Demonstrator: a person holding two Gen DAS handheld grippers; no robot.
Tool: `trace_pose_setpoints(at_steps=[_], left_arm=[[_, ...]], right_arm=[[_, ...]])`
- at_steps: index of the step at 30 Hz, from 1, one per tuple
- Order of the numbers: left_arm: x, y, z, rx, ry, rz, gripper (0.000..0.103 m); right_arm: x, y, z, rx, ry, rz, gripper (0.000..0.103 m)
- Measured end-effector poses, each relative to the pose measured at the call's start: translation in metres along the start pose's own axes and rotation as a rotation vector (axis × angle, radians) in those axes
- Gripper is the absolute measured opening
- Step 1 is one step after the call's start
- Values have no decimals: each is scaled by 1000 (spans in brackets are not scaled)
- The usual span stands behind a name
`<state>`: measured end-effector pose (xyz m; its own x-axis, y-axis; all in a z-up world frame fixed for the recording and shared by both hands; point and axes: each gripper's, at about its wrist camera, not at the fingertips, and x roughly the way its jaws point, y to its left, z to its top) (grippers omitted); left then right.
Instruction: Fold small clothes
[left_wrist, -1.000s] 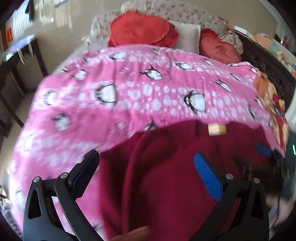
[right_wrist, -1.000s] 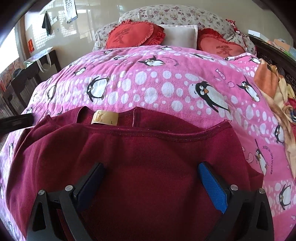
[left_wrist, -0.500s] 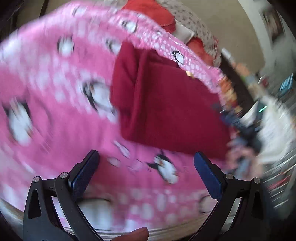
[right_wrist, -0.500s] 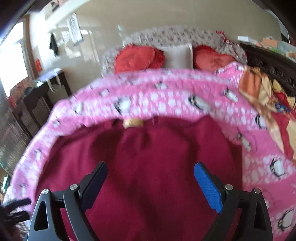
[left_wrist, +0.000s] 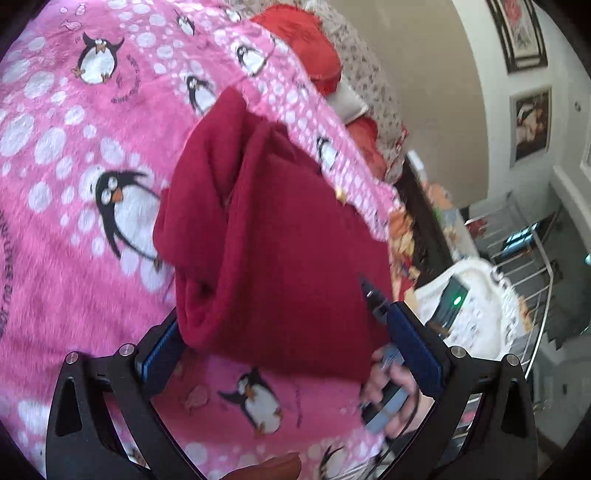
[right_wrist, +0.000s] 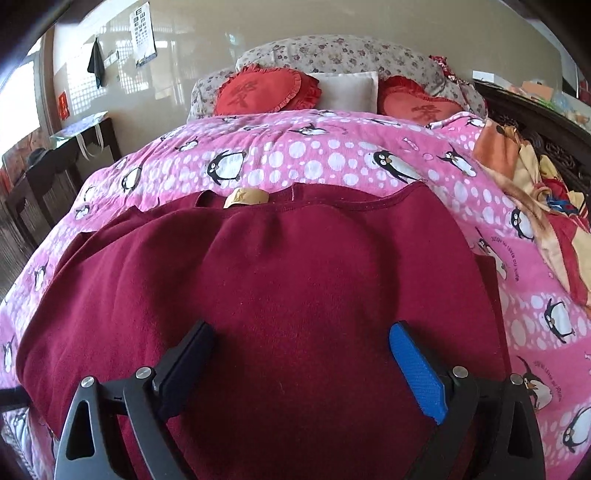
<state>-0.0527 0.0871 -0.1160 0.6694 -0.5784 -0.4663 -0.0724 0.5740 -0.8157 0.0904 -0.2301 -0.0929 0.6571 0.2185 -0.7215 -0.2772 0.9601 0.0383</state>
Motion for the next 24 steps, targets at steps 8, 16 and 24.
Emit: trace_pose_setpoints(at_steps=[8, 16, 24], left_arm=[[5, 10, 8, 7, -27, 68, 84], [11, 14, 9, -27, -3, 152, 73], [5, -13, 2, 153, -88, 384, 16]], right_arm=[[-6, 3, 10, -2, 40, 17, 95], [4, 87, 106, -76, 186, 474, 93], [119, 150, 136, 135, 578, 625, 93]])
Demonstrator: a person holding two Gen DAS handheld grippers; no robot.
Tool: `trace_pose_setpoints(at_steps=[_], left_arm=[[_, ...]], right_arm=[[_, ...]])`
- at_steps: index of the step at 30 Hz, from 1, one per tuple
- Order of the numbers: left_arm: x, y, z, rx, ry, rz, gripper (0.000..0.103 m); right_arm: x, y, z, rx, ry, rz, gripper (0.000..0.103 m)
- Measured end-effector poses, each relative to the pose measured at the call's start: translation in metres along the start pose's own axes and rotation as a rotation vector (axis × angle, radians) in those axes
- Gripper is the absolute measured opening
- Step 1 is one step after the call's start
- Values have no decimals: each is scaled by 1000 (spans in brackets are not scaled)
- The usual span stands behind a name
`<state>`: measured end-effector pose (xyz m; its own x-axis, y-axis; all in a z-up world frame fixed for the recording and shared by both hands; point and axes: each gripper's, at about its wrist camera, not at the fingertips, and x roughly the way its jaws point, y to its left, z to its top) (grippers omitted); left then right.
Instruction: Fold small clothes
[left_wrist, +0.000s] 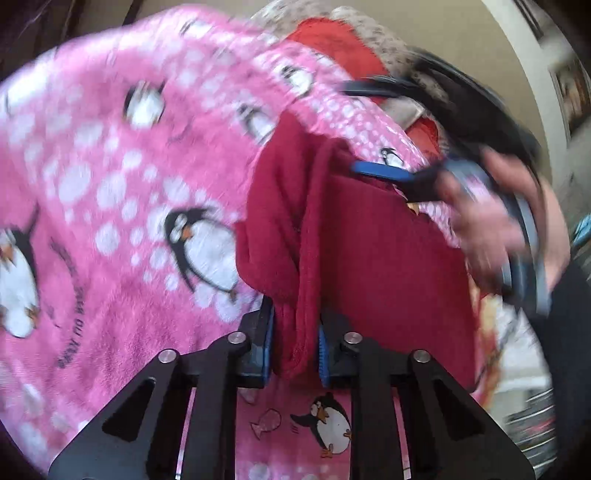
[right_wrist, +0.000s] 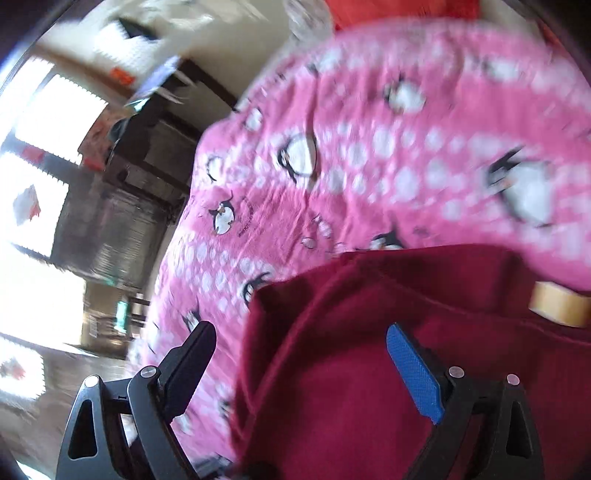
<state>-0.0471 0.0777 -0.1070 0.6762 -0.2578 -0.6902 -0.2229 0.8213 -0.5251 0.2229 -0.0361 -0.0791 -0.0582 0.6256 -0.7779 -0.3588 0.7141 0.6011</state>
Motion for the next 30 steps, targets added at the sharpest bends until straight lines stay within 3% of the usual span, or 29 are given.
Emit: trace_pose_setpoints(at_steps=[3, 6, 11, 13, 14, 16, 17, 18, 21, 25, 30], left_arm=[[-9, -32, -6, 173, -62, 93, 15], [-12, -57, -13, 332, -97, 156, 15], [-31, -89, -28, 516, -187, 159, 15], [-35, -98, -33, 550, -210, 143, 15], [-37, -100, -35, 559, -215, 141, 15], [-39, -100, -38, 562, -218, 140, 15], [-38, -100, -36, 555, -214, 138, 15], [-36, -100, -32, 551, -213, 136, 15], [-40, -114, -31, 569, -236, 101, 15], [-51, -151, -39, 638, -273, 13, 15], [-45, -214, -68, 754, -235, -97, 15]], right_arm=[[13, -2, 9, 99, 44, -16, 93], [13, 8, 13, 96, 86, -15, 93], [12, 34, 15, -17, 148, -104, 93], [14, 41, 16, -43, 175, -132, 86], [15, 42, 17, -47, 180, -150, 78], [20, 38, 15, -48, 221, -228, 53], [20, 35, 14, -50, 236, -255, 31], [16, 32, 13, -60, 231, -267, 20], [-20, 27, 9, -80, 161, -236, 13], [-87, 4, -6, -70, 83, -193, 13], [-174, -54, -33, -18, 10, -196, 13]])
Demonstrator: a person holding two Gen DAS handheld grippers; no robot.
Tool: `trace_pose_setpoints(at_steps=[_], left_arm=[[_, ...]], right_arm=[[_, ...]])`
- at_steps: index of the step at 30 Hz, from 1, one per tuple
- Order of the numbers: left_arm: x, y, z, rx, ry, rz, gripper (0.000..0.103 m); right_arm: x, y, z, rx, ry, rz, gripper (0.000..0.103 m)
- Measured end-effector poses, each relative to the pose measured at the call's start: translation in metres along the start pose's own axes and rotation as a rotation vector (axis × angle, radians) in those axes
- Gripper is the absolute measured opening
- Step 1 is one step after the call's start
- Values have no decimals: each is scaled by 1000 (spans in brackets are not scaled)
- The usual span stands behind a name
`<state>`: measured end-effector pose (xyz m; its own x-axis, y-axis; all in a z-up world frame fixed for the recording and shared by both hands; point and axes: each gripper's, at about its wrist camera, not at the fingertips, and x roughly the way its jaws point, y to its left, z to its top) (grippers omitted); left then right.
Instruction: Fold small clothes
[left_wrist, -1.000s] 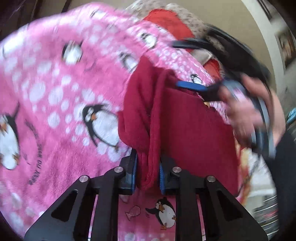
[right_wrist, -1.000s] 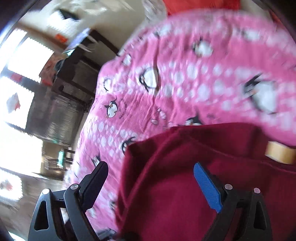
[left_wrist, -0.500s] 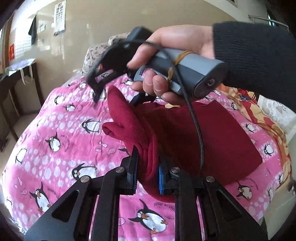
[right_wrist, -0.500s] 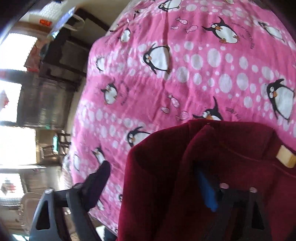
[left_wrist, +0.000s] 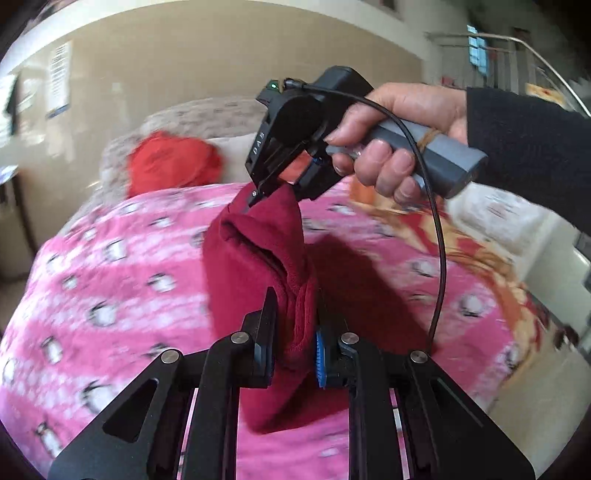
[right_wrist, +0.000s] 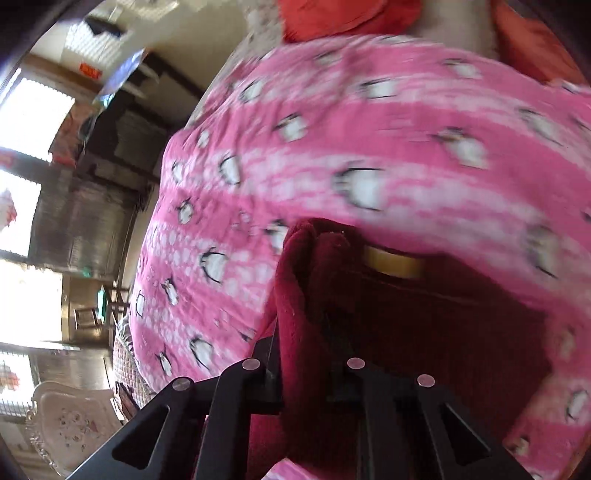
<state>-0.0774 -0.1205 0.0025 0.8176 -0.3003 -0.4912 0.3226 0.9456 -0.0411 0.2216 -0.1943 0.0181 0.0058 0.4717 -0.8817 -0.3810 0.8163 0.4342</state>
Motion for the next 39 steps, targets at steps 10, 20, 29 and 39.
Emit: trace_pose_setpoints(at_steps=[10, 20, 29, 39], left_arm=[[60, -93, -4, 96, 138, -155, 22], [13, -39, -8, -23, 173, -230, 23], [81, 19, -34, -224, 306, -146, 22], [82, 33, 11, -237, 257, -112, 22]], right_arm=[[-17, -130, -47, 127, -57, -58, 13], [-79, -141, -112, 29, -553, -234, 29], [-15, -67, -197, -439, -340, -220, 29], [-47, -97, -181, -206, -545, -158, 29]])
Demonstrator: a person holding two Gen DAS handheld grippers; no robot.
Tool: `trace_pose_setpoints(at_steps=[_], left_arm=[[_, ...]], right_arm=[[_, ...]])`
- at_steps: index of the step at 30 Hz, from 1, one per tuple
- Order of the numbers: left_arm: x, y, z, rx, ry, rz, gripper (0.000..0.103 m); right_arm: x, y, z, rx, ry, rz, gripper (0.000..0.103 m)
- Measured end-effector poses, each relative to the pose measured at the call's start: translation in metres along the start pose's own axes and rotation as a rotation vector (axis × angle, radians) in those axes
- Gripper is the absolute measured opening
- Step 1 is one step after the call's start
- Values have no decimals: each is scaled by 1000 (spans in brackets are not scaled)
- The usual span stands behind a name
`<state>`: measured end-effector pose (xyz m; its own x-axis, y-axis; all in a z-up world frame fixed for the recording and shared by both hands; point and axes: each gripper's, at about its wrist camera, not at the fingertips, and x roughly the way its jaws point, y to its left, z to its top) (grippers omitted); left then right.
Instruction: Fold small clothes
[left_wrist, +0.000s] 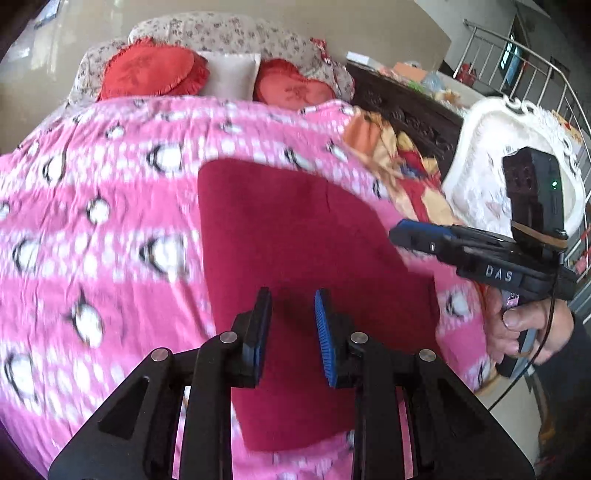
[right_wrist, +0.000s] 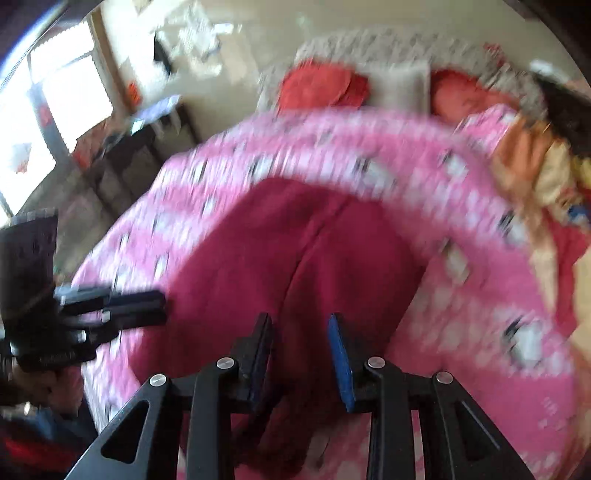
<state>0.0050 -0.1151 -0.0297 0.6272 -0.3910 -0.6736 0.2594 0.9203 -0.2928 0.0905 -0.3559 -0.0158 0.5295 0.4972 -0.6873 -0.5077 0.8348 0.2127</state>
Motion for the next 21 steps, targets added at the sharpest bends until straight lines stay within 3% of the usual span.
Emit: trace_pose_setpoints(at_steps=[3, 5, 8, 9, 10, 15, 21], left_arm=[[20, 3, 29, -40, 1, 46, 22], [39, 4, 38, -51, 36, 103, 22], [73, 2, 32, -28, 128, 193, 24], [81, 1, 27, -12, 129, 216, 25], [83, -2, 23, 3, 114, 233, 25], [86, -4, 17, -6, 78, 273, 25], [91, -5, 15, 12, 51, 292, 25]], right_arm=[[13, -8, 31, 56, -63, -105, 29], [28, -14, 44, 97, -64, -98, 30], [83, -32, 41, 158, 52, -104, 30], [94, -35, 35, 157, 80, -117, 30], [94, -35, 28, 138, 17, -120, 30], [87, -27, 12, 26, -59, -136, 31], [91, -33, 7, 28, -90, -111, 31]])
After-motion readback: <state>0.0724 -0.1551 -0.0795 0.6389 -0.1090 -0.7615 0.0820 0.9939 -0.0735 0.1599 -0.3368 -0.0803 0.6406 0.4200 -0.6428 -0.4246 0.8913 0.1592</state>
